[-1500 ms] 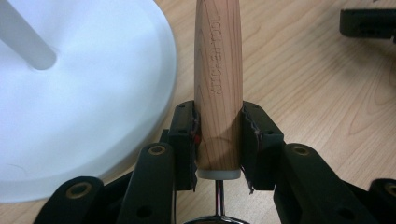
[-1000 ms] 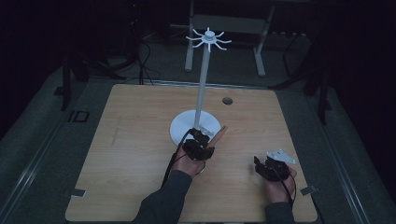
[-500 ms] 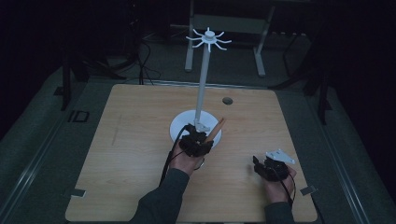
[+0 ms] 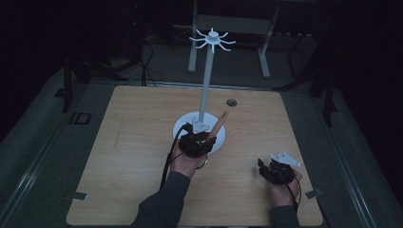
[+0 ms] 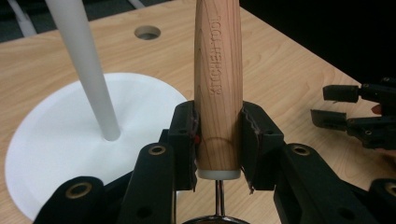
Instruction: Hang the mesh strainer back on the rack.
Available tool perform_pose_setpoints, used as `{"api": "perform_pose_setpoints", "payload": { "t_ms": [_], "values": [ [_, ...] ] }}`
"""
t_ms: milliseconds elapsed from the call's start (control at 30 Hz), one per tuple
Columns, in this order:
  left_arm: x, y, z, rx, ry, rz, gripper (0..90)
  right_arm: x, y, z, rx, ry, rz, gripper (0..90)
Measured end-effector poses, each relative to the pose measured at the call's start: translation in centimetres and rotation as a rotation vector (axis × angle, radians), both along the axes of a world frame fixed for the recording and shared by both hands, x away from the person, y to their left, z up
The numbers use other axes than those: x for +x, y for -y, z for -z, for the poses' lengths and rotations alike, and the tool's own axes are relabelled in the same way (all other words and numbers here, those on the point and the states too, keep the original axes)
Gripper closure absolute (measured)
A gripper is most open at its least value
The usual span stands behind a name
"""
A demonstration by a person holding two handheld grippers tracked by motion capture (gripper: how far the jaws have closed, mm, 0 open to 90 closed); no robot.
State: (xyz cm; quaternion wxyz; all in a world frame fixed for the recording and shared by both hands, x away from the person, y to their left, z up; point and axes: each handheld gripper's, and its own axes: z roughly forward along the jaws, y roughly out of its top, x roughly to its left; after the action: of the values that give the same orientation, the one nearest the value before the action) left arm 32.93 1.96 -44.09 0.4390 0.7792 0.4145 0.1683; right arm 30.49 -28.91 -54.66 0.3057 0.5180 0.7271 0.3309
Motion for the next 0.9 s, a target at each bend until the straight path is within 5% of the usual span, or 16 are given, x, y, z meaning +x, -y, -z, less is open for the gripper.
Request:
{"api": "perform_pose_setpoints", "payload": {
  "t_ms": [900],
  "values": [
    [-0.6, -1.9, -3.1, -0.112, 0.136, -0.076, 68.6, 0.0, 0.1, 0.0, 0.004, 0.001, 0.004, 42.3]
  ]
}}
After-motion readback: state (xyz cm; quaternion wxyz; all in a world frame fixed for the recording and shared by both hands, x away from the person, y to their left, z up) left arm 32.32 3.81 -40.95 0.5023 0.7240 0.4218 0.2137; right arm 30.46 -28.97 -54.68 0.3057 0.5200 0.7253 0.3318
